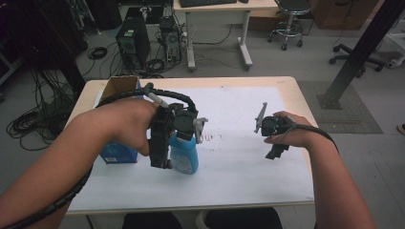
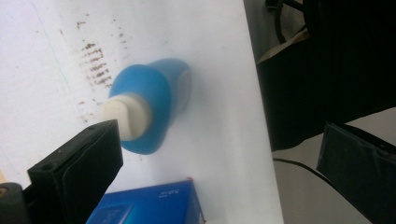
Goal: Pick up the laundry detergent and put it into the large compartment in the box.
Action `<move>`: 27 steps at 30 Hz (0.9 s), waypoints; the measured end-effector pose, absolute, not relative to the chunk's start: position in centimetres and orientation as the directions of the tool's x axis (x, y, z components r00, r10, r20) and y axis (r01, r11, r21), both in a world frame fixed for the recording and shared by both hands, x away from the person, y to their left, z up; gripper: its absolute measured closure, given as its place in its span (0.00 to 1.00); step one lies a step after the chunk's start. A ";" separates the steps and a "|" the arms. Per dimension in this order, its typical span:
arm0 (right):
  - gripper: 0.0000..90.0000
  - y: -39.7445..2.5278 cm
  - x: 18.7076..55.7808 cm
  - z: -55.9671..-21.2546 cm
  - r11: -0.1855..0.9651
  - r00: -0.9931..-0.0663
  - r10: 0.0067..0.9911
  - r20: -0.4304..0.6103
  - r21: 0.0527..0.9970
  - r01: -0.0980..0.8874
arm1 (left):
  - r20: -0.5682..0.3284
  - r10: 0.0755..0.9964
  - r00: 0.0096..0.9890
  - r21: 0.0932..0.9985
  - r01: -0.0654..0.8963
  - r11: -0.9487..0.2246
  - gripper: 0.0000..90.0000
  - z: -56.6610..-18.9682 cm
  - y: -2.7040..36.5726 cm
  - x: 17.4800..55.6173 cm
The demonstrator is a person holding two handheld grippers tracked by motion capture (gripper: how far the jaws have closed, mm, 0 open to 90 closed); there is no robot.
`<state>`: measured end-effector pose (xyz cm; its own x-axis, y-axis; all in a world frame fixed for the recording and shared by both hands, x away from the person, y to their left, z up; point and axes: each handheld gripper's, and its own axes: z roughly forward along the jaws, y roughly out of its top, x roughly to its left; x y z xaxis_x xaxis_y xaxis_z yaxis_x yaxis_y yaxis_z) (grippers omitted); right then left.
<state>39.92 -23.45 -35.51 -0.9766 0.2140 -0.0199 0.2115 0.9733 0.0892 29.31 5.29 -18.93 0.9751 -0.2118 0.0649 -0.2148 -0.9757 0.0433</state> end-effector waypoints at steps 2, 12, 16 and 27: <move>0.06 -23.5 39.9 -35.5 0.974 -0.977 0.214 -0.022 0.087 0.211 | 0.068 -0.217 0.974 0.039 -0.220 -0.975 0.00 -18.8 5.2 29.5; 0.06 -23.6 39.8 -35.4 0.971 -0.975 0.223 -0.023 0.089 0.220 | 0.084 -0.224 0.971 0.037 -0.228 -0.973 0.00 -17.8 4.7 31.0; 0.06 -23.8 39.8 -35.4 0.970 -0.973 0.228 -0.023 0.094 0.225 | 0.083 -0.228 0.970 0.040 -0.232 -0.972 0.00 -17.5 4.6 31.6; 0.06 -23.7 39.9 -35.6 0.970 -0.973 0.230 -0.019 0.090 0.227 | 0.082 -0.228 0.970 0.037 -0.231 -0.972 0.00 -17.6 4.6 32.5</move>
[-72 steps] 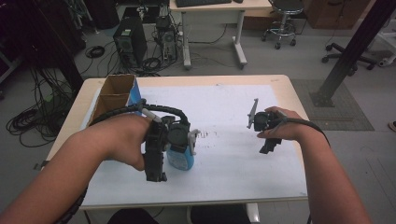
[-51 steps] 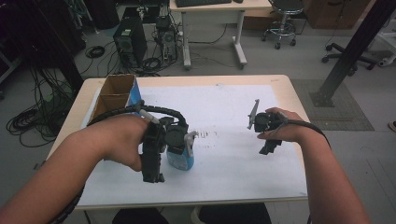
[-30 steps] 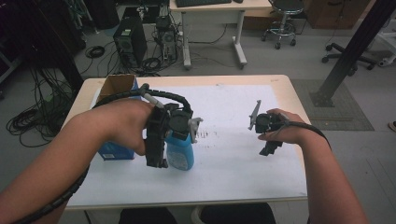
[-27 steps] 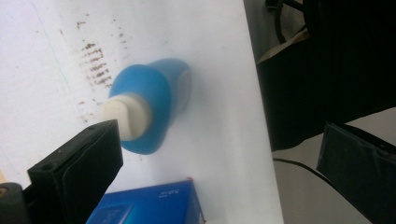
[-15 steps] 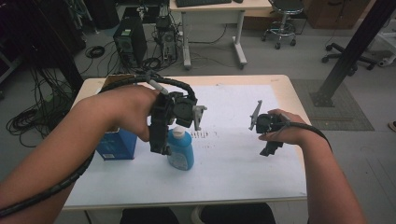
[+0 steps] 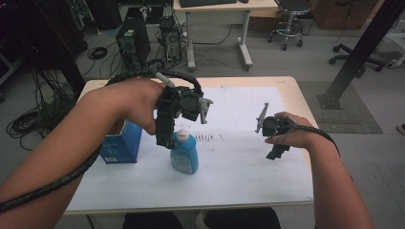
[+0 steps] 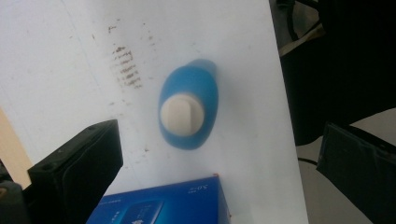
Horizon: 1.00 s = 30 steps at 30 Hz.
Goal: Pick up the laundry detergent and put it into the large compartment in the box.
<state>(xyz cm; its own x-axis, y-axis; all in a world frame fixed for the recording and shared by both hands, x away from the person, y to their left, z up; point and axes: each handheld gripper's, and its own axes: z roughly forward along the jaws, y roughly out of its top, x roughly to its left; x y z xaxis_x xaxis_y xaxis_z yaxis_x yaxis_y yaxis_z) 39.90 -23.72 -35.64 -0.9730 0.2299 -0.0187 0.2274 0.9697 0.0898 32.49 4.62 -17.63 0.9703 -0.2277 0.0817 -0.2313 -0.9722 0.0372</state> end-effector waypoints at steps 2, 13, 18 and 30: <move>0.06 -23.7 39.9 -35.6 0.970 -0.973 0.229 -0.019 0.092 0.226 | 0.085 -0.236 0.968 0.037 -0.239 -0.970 0.00 -17.7 4.7 32.7; 0.06 -23.7 40.0 -35.6 0.970 -0.973 0.230 -0.023 0.092 0.227 | 0.073 -0.244 0.967 0.031 -0.247 -0.969 0.00 -19.1 4.7 33.4; 0.06 -23.7 39.9 -35.7 0.969 -0.972 0.232 -0.022 0.096 0.229 | 0.069 -0.252 0.965 0.030 -0.254 -0.967 0.00 -19.7 4.5 33.8; 0.06 -23.7 39.9 -36.0 0.969 -0.973 0.228 -0.022 0.099 0.224 | 0.056 -0.268 0.962 0.024 -0.269 -0.963 0.00 -21.3 4.3 34.3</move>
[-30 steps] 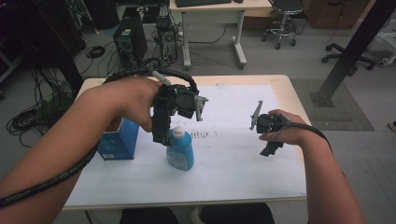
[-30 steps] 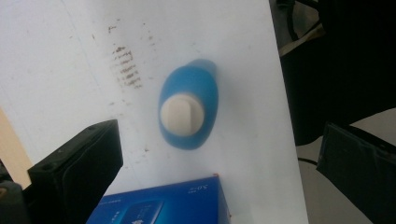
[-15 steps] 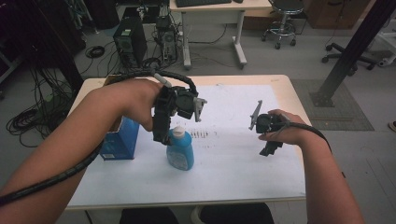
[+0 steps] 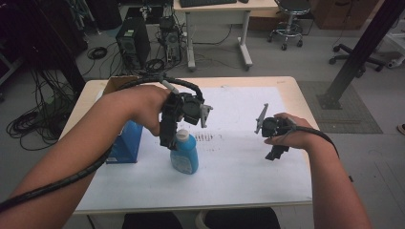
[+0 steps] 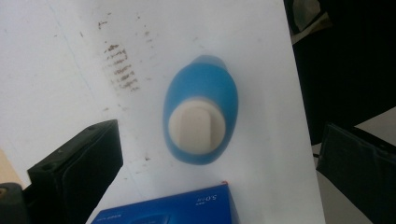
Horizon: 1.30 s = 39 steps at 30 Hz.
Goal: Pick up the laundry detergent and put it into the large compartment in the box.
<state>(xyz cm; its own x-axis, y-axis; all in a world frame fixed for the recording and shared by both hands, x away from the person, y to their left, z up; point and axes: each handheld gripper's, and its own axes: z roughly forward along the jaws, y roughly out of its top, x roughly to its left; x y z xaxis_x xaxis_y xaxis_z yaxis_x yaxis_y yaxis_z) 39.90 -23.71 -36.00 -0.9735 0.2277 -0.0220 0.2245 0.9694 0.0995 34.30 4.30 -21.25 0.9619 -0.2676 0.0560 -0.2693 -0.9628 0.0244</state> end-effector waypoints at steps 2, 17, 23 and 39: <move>0.06 -23.7 39.9 -36.0 0.969 -0.973 0.229 -0.020 0.101 0.226 | 0.057 -0.266 0.962 0.027 -0.267 -0.963 0.00 -21.4 4.3 34.3; 0.06 -23.5 39.8 -36.1 0.968 -0.973 0.231 -0.018 0.100 0.228 | 0.037 -0.291 0.956 0.010 -0.291 -0.957 0.00 -23.3 4.3 34.5; 0.06 -23.4 39.8 -36.2 0.969 -0.973 0.229 -0.018 0.103 0.226 | 0.030 -0.302 0.953 0.007 -0.302 -0.953 0.00 -24.1 4.3 34.7; 0.06 -23.3 39.8 -36.7 0.968 -0.973 0.231 -0.015 0.102 0.228 | 0.024 -0.311 0.950 -0.003 -0.311 -0.950 0.00 -25.9 4.5 35.3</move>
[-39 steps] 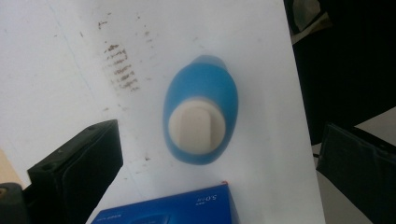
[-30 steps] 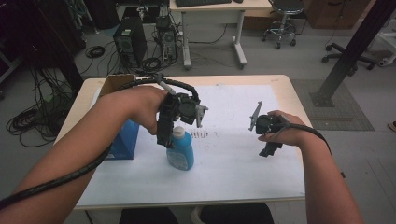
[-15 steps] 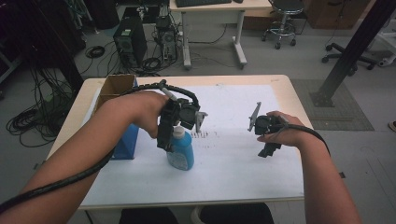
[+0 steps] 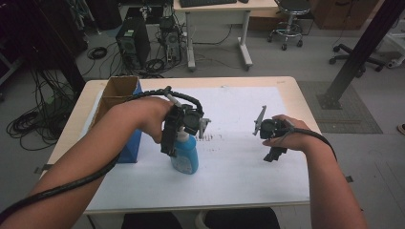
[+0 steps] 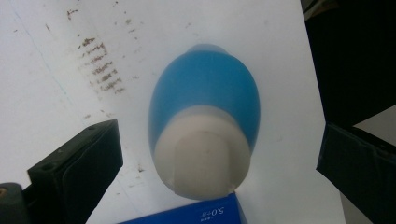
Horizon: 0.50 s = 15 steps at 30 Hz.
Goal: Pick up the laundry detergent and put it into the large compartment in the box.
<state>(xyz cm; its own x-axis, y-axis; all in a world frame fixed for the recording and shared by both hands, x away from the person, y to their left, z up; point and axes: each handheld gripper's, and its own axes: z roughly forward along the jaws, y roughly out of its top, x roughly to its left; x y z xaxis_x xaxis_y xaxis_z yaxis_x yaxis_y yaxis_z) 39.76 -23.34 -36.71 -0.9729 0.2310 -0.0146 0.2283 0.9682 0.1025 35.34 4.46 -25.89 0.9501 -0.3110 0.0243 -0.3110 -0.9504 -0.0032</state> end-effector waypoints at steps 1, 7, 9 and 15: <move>0.06 -23.3 39.7 -36.7 0.968 -0.972 0.233 -0.014 0.100 0.230 | 0.024 -0.315 0.949 -0.004 -0.315 -0.949 0.00 -25.9 4.5 35.4; 0.06 -23.3 39.7 -36.8 0.967 -0.972 0.235 -0.015 0.099 0.233 | 0.023 -0.317 0.948 -0.002 -0.317 -0.948 0.00 -26.4 4.5 35.4; 0.06 -23.3 39.7 -36.8 0.967 -0.972 0.235 -0.015 0.100 0.233 | 0.024 -0.326 0.945 -0.004 -0.326 -0.945 0.00 -26.6 4.5 35.4; 0.06 -23.2 39.7 -36.9 0.968 -0.972 0.233 -0.015 0.099 0.231 | 0.020 -0.334 0.943 -0.003 -0.334 -0.943 0.00 -27.2 4.4 35.4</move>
